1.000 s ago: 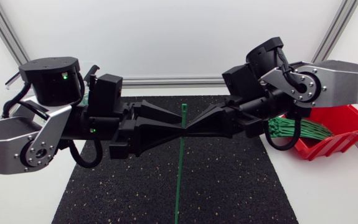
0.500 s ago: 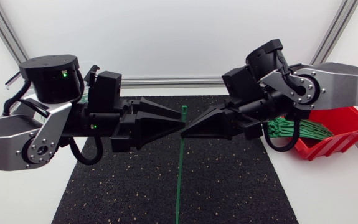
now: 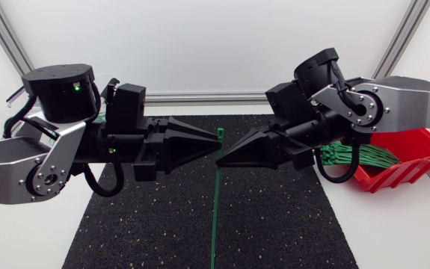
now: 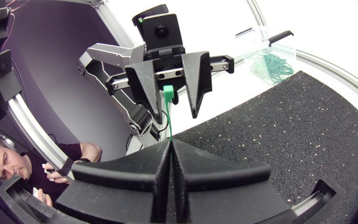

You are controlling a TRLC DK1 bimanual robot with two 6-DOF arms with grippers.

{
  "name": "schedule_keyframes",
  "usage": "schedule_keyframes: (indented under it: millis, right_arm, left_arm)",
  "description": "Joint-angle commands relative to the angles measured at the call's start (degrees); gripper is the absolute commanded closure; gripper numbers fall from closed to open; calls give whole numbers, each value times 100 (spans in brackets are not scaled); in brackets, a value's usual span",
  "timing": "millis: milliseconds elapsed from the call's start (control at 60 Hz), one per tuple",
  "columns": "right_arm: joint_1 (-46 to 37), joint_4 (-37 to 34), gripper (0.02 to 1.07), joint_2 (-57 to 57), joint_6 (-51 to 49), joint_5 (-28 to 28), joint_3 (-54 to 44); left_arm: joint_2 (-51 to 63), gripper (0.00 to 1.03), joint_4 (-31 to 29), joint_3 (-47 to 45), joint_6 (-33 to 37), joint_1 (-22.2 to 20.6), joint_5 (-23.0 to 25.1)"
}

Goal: Take a green cable tie from the red box, thread the tail through the head to close it, then place it in the transparent bin on the left.

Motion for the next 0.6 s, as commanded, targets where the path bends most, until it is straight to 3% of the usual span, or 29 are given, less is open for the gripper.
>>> schedule_keyframes:
  millis: [0,450,583]
  right_arm:
    - [57,43,101,52,102,35,-156]
    - [83,51,101,8,102,79,-173]
    - [83,104,101,-10,102,105,-191]
  left_arm:
    - [74,81,86,113,-106,19,-39]
    - [109,81,86,96,-98,-34,-110]
    - [118,92,86,78,-98,-60,-198]
